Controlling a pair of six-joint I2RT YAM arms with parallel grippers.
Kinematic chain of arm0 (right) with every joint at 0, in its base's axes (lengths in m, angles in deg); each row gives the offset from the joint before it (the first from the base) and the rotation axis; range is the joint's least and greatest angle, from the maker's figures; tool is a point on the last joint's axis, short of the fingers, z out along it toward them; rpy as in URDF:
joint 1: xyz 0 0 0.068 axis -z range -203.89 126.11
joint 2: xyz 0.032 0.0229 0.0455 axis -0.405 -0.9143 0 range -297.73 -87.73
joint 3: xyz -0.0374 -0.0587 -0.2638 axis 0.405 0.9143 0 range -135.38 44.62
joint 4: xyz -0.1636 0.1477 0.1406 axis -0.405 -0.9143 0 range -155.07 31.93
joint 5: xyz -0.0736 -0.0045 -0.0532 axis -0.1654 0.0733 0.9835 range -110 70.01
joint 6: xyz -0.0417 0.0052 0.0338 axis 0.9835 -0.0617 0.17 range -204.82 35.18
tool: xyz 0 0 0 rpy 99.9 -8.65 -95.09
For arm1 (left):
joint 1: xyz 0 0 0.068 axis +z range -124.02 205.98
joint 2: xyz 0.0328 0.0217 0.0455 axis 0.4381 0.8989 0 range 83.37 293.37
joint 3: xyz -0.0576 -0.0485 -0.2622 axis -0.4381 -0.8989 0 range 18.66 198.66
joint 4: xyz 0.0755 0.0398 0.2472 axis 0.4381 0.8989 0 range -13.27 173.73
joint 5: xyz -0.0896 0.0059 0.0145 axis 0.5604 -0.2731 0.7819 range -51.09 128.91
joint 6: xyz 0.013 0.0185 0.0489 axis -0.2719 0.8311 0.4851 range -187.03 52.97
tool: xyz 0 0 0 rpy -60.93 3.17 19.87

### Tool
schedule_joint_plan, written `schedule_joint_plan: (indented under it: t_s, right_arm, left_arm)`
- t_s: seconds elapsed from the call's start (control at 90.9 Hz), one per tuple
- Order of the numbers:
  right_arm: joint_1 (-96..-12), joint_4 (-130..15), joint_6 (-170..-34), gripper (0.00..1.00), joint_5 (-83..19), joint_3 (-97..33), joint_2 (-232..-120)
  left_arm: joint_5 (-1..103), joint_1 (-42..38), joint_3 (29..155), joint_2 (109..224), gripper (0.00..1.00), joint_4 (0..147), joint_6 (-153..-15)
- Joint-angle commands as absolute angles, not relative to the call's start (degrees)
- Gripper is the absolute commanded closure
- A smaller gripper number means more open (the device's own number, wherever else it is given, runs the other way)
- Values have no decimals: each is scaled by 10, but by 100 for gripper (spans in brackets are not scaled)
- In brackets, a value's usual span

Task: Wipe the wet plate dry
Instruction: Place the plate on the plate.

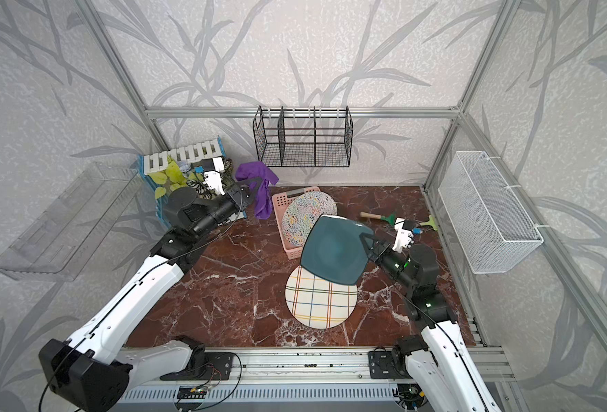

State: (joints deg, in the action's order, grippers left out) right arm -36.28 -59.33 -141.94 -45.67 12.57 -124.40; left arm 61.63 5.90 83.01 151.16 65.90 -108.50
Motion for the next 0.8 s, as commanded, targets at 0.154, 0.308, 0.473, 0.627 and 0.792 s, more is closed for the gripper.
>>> schedule_joint_plan:
  t_s: [0.154, 0.308, 0.473, 0.627, 0.792]
  right_arm:
    - [-482, -489, -1374, 100, -404, 184, -1312]
    - [-502, -379, -1362, 100, -374, 209, -1410]
    - [-510, -341, -1309, 100, -334, 219, -1469]
    - [-513, -317, -1292, 100, -328, 238, -1515]
    - [-521, -326, -1292, 98, -298, 269, -1527]
  left_arm:
    - [610, 63, 809, 1509, 100, 660, -1049]
    - [608, 63, 793, 1501, 100, 661, -1048]
    - [623, 67, 776, 1497, 100, 639, -1067]
    - [636, 69, 782, 1510, 100, 629, -1075]
    - [630, 70, 775, 1508, 100, 629, -1072]
